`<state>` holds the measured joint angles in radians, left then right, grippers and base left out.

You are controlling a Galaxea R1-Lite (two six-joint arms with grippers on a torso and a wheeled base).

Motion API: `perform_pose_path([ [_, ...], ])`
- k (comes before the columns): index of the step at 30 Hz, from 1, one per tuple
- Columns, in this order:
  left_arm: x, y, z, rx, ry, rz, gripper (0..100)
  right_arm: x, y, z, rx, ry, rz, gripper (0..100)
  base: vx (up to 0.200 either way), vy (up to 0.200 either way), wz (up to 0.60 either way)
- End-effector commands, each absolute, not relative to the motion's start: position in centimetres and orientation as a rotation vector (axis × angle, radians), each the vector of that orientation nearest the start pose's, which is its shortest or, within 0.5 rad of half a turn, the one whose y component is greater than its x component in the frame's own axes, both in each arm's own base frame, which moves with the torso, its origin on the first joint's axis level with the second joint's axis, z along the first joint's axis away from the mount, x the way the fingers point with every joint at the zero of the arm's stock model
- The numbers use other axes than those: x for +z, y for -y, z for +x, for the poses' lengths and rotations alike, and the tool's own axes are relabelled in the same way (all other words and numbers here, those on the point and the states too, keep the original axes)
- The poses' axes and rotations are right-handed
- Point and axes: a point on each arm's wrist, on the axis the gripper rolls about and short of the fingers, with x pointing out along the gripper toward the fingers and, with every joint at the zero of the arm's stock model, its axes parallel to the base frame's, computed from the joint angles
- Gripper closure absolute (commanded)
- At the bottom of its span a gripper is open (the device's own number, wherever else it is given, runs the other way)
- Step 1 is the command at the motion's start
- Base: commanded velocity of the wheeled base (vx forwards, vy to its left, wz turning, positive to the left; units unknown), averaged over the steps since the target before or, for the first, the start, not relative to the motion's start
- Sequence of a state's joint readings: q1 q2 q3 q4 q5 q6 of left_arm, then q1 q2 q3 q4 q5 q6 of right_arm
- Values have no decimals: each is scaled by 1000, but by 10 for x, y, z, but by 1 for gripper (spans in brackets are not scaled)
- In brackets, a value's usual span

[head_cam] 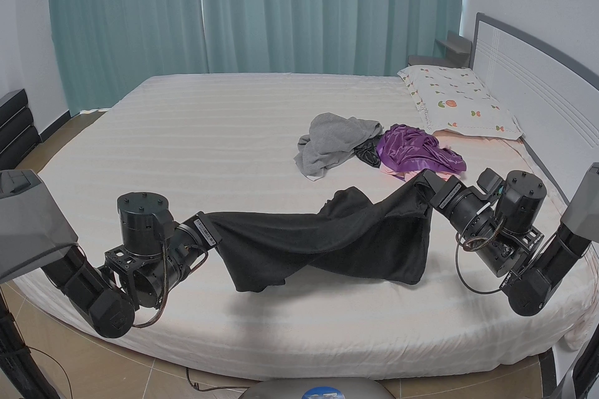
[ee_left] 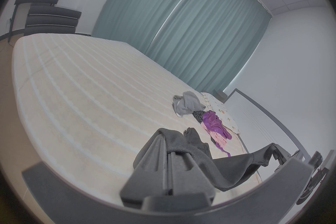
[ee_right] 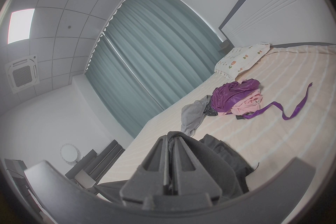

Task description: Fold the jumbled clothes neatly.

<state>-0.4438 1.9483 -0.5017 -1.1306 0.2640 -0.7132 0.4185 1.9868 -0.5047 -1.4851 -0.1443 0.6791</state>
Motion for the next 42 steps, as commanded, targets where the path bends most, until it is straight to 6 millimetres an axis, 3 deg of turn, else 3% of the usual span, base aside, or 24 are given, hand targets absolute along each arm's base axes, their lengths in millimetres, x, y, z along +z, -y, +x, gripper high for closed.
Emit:
perform_pose_path([
  [1,89,123,277,-66,-324,-604,100,109,-124,288,254,-78,677,100,0,200,0],
  [11,100,121,275,-84,-270,-589,100,118,-124,284,261,-50,678,100,0,200,0],
  [42,95,115,277,-64,-275,-564,100,114,-132,279,286,-77,672,100,0,200,0],
])
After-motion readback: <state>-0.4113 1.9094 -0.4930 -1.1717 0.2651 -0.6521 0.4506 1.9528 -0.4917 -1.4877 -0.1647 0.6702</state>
